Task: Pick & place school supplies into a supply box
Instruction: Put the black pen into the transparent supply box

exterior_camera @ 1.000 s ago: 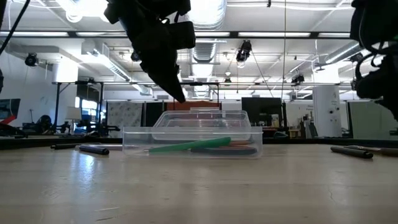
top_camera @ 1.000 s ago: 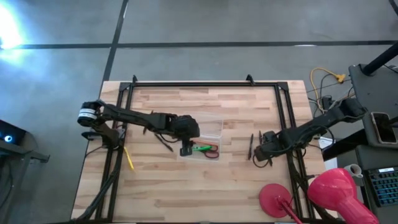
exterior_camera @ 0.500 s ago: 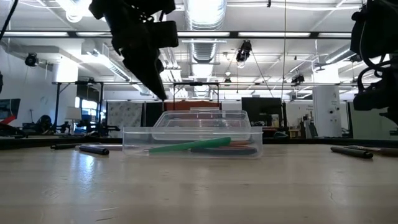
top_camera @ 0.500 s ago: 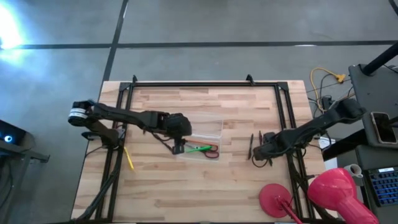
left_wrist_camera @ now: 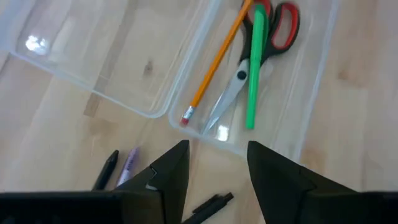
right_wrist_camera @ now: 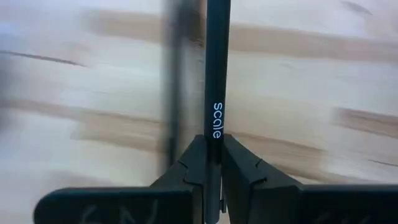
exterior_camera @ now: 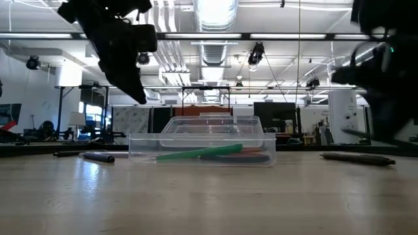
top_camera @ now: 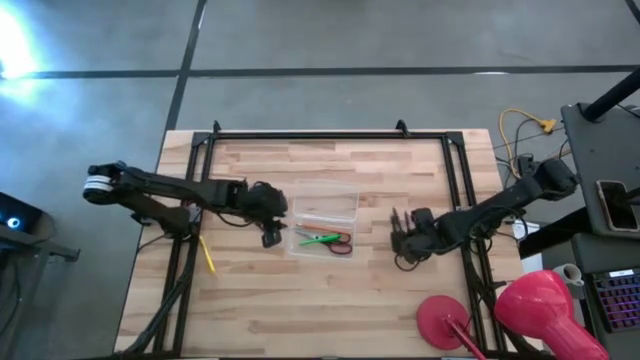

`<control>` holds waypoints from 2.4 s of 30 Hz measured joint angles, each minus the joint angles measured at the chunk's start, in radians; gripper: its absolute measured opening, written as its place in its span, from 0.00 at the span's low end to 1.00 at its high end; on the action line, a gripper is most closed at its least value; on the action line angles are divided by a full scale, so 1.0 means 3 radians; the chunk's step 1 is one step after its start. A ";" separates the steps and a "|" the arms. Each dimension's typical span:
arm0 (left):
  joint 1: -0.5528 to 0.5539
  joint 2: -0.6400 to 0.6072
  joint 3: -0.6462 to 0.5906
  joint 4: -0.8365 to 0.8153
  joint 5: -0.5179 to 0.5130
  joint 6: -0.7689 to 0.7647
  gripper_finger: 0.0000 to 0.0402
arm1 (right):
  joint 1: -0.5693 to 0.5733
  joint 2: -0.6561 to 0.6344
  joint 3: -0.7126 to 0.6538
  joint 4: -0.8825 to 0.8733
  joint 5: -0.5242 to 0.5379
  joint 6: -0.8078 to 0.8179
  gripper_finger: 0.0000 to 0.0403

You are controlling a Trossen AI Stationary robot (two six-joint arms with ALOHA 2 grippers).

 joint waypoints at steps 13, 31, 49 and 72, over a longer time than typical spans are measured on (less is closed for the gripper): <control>-0.0196 -0.0883 -0.0553 0.0251 0.0000 -0.0631 0.36 | -0.0411 0.0614 0.1297 0.0964 0.0549 -0.3029 0.03; -0.0484 -0.1354 -0.0661 -0.0477 -0.0070 -0.1156 0.36 | -0.1023 0.2754 0.3269 0.0209 -0.0723 -0.4313 0.08; -0.0486 -0.0908 -0.0961 -0.0195 -0.0072 0.0130 0.36 | -0.0663 0.2398 0.3551 -0.0587 0.0109 -0.4418 0.52; -0.0386 0.0527 -0.0829 0.0057 -0.0420 0.1946 0.36 | -0.0392 0.1776 0.3083 -0.0932 0.0670 -0.3577 0.67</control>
